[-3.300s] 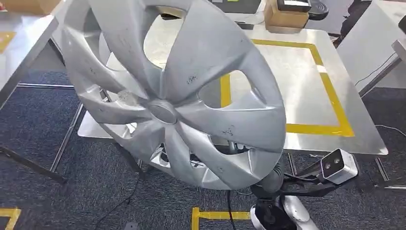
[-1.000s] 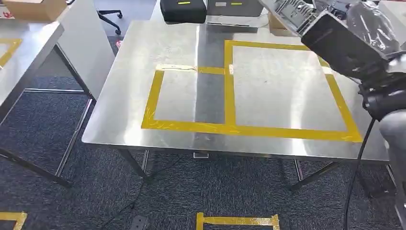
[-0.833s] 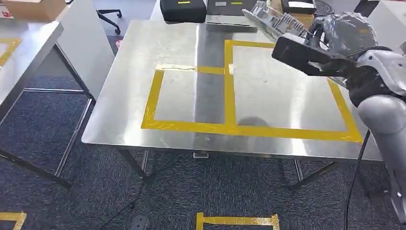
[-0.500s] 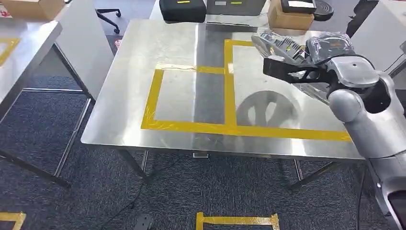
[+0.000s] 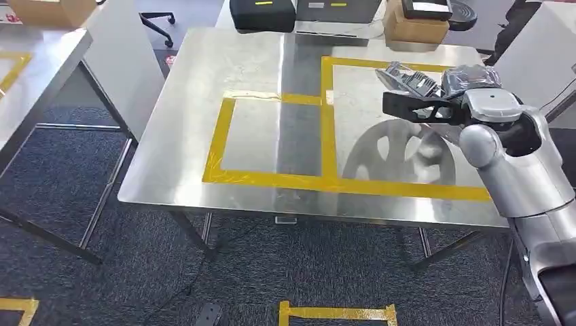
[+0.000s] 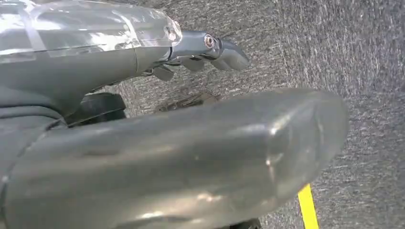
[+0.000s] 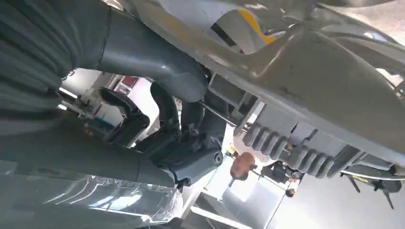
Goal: Take the parts from the cabinet and place them on the table.
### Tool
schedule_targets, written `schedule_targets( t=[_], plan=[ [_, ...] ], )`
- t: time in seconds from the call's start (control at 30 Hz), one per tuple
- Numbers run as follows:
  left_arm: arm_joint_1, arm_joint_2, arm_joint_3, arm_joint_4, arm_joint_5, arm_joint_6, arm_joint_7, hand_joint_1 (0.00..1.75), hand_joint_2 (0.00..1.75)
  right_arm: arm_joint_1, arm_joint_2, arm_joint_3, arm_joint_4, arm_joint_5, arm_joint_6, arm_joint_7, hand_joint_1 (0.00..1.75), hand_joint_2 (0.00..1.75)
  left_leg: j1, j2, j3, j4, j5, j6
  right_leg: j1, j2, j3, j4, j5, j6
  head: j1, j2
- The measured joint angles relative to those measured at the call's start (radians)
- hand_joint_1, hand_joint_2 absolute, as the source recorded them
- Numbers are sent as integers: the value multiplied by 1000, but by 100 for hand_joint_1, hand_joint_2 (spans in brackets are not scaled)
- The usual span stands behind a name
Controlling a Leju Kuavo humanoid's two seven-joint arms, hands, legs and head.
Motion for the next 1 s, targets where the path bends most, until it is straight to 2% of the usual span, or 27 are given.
schedule_targets(
  t=[0.27, 0.47, 0.63, 0.67, 0.9, 0.93, 1.0],
  plan=[
    [0, 0, -1, 0, -4, -2, -1, 0, 0, 8, 9, -2, 21, -46, -28, 0, 175, 175, 0, -4, 0, 0, 1, 0, 0, -3, 1, 0, 0, 0, 0, 0],
    [-2, 2, -7, 0, -14, -8, -13, 0, 0, 3, 16, 28, 40, -198, -176, 0, 175, 175, 0, -2, -1, 0, 1, 0, 0, -5, 1, 0, 0, 0, 0, 0],
    [-2, 5, -8, 0, -18, -18, -21, 0, 0, -31, 31, 85, 46, -325, -299, -25, 175, 175, 0, 7, -1, 0, 1, 1, 0, -2, 0, 0, 0, 0, -1, 0],
    [-3, 5, -8, 0, -18, -18, -21, 0, 175, -38, 35, 98, 47, -336, -309, -26, 0, 175, 0, 8, 0, 0, 1, 1, 0, -1, 0, 0, 0, 0, -1, 0],
    [-5, 6, -23, 0, -26, -18, -27, 0, 175, -82, 47, 181, 52, -395, -351, -20, 0, 175, 0, 9, 0, 0, 1, 1, 0, 1, 0, 0, 0, 0, -1, 0],
    [-5, 6, -24, 0, -23, -19, -27, 0, 0, -90, 48, 187, 52, -400, -360, -20, 0, 175, 0, 9, 1, 0, 1, 1, 0, 1, 0, 0, 0, 0, -1, 0],
    [-5, 6, -24, 0, -18, -21, -26, 0, 0, -105, 48, 200, 52, -409, -375, -16, 0, 175, 0, 8, 0, 0, 1, 1, 0, 1, 0, 0, 0, 0, 0, 0]
  ],
)
